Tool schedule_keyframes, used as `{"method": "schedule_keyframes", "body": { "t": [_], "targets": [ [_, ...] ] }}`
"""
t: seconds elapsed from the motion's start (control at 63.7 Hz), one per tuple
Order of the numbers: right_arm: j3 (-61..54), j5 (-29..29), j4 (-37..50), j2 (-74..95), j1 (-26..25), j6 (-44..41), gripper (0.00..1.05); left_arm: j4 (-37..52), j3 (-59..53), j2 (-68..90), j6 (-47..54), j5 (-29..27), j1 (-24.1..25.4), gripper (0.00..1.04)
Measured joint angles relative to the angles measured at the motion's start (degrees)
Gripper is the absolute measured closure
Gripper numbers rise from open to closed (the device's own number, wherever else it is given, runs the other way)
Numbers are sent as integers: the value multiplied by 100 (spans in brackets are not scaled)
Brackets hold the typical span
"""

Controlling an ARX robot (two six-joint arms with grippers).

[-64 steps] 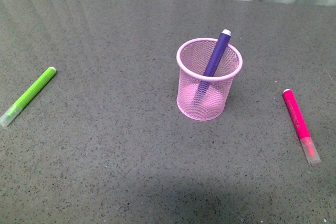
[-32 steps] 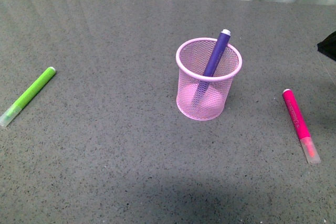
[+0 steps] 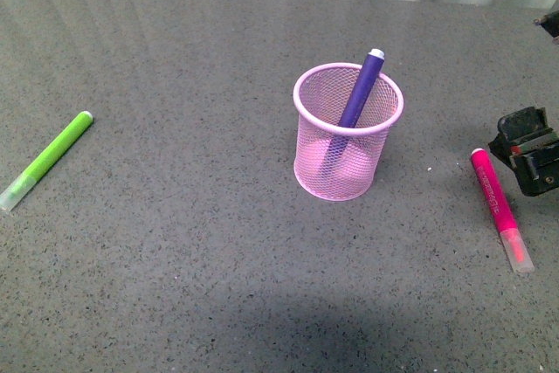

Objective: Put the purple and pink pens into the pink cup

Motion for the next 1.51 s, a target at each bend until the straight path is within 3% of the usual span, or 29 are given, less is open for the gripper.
{"method": "schedule_keyframes", "body": {
  "t": [0.44,0.989,1.303,1.397,1.507],
  "targets": [
    [310,498,20,662,431,225,7,0,0,0,0,0,0,8],
    [682,861,-4,1270,514,619,8,0,0,0,0,0,0,8],
    [756,776,-369,1318,577,796,50,0,0,0,0,0,0,8],
    [756,765,-446,1320,654,813,71,0,0,0,0,0,0,8],
    [754,772,-481,1318,702,844,87,0,0,0,0,0,0,8]
  ]
}}
